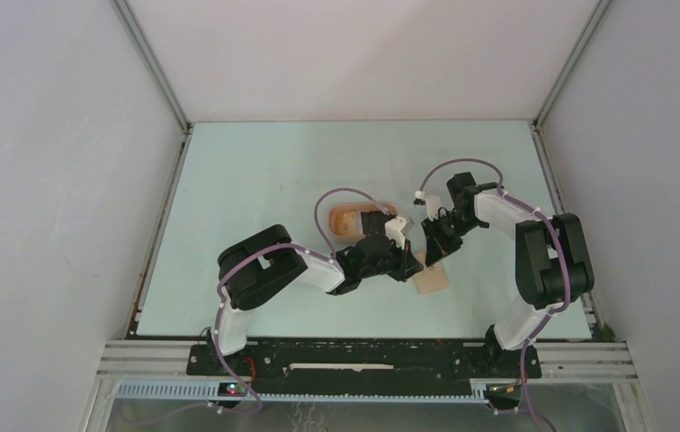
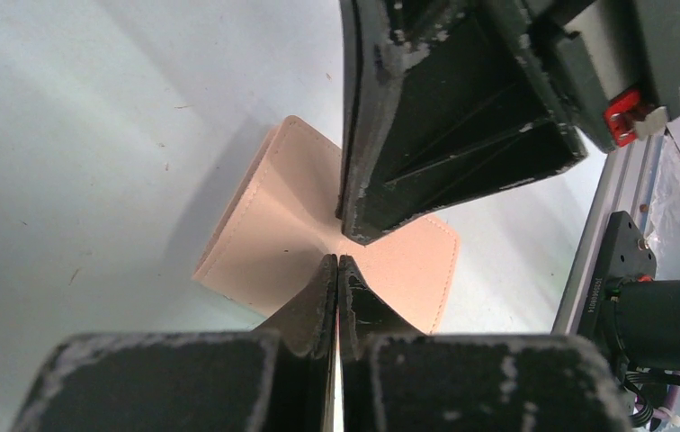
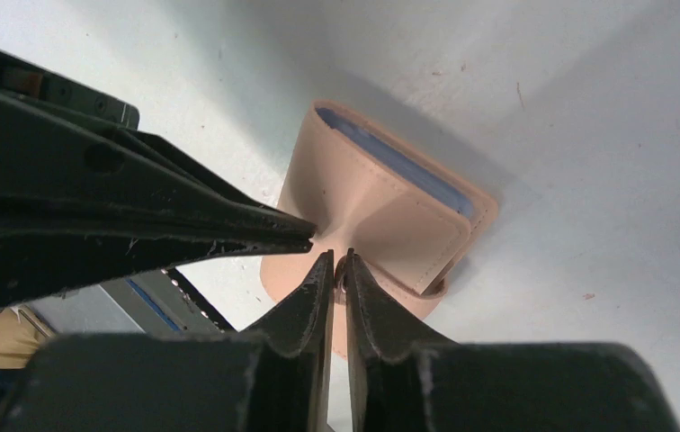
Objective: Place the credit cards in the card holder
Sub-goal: Close the card holder at the center of the board.
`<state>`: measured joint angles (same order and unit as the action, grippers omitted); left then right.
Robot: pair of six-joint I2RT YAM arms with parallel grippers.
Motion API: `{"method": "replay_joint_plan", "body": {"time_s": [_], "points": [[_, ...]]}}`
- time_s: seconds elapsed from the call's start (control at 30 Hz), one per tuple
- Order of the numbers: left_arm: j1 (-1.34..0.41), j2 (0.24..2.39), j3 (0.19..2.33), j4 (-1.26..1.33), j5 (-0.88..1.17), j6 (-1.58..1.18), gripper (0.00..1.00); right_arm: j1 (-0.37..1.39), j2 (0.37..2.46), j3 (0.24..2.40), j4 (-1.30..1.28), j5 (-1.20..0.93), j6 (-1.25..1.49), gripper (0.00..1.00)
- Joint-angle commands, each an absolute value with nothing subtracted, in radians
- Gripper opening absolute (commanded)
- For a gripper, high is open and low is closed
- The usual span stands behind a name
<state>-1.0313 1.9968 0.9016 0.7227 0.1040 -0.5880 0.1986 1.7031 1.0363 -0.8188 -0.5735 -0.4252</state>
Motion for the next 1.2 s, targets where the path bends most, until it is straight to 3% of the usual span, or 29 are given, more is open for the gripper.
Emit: {"method": "replay_joint_plan", "body": {"time_s": [0.0,0.37,0.8,0.97,1.17], "points": [[-1.025,1.981,0.891,0.682,0.048,-0.586,0.02,0.187,1.622,1.022,-0.855,-0.605,-0.461,0.19],[-1.026,1.983,0.891,0.681,0.049,-0.586,0.02,0.165,1.507,1.017,-0.848,-0.632,-0.483,0.34],[-1.026,1.984,0.896,0.673,0.051,-0.584,0.02,0.219,1.376,0.944,-0.774,-0.366,-0.497,0.45],[-1.026,1.986,0.896,0.673,0.054,-0.584,0.02,0.244,1.415,0.943,-0.774,-0.343,-0.489,0.45],[-1.026,1.988,0.898,0.673,0.058,-0.583,0.02,0.258,1.446,0.943,-0.767,-0.331,-0.476,0.39]]}}
